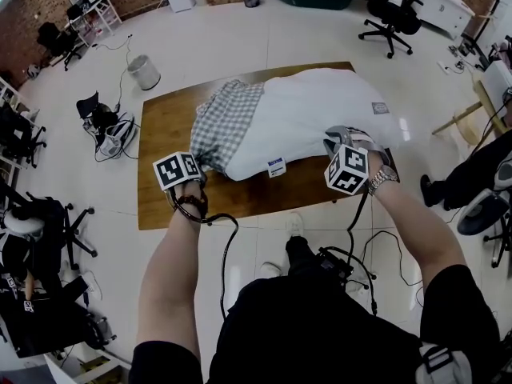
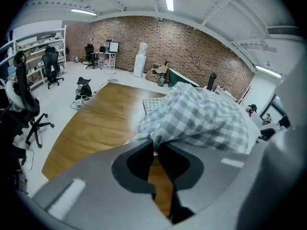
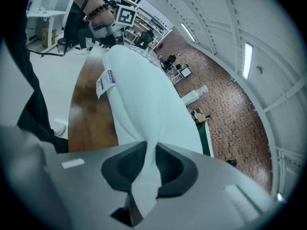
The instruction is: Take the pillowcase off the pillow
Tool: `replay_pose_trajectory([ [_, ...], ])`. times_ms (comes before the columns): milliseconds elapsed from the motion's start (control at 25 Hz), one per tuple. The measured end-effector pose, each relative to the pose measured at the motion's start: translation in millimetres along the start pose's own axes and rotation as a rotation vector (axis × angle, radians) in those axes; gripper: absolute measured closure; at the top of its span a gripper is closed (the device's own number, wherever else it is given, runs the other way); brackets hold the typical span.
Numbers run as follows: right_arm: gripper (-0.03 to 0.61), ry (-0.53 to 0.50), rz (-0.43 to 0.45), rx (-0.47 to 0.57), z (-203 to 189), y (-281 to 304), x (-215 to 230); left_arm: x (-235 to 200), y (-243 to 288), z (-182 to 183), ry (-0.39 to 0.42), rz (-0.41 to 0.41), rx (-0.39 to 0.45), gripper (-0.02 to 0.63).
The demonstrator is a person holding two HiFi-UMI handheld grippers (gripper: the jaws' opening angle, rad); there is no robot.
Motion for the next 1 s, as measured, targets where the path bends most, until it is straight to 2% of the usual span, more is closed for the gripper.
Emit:
replay_pose_trajectory([
  [160,0.388,0.024,0.117,0.053,2.4,-16.0,-15.0,-12.0,-7.6,-3.3,0.022,0.032,0.03,0.538],
  [200,0.373,0.029,0.143,0.068,3.7,-21.8,-16.5,-13.2,-10.0,-1.1,0.026,0.038,0.045,0.532],
  [400,0.371,0.018,0.188,0.132,19.9,-51.2,-25.8,-15.2,-26.0,6.7,0.047,0.052,0.111,0.531],
  [560,0.371,0.013,0.163,0.158,39.7,-70.9,-22.0,-15.6,-39.4,9.0,0.074,0.073,0.144,0.526],
  [760,0.371,0.01,0.148,0.178,46.0,-77.8,-8.2,-5.1,-54.8,17.0,0.087,0.103,0.182,0.52],
  [1000,0.371,0.029,0.172,0.215,56.5,-63.8,15.6,16.2,-55.1,32.2,0.11,0.058,0.187,0.5],
])
Point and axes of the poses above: the fingertips, and each gripper's own axes: y forward along the fingers, x to its right, z out of its top, the point moved 6 cm from there along -y, backward along the fingers, and after that the axes turned 10 degrees about z, right-handed, at the moved point
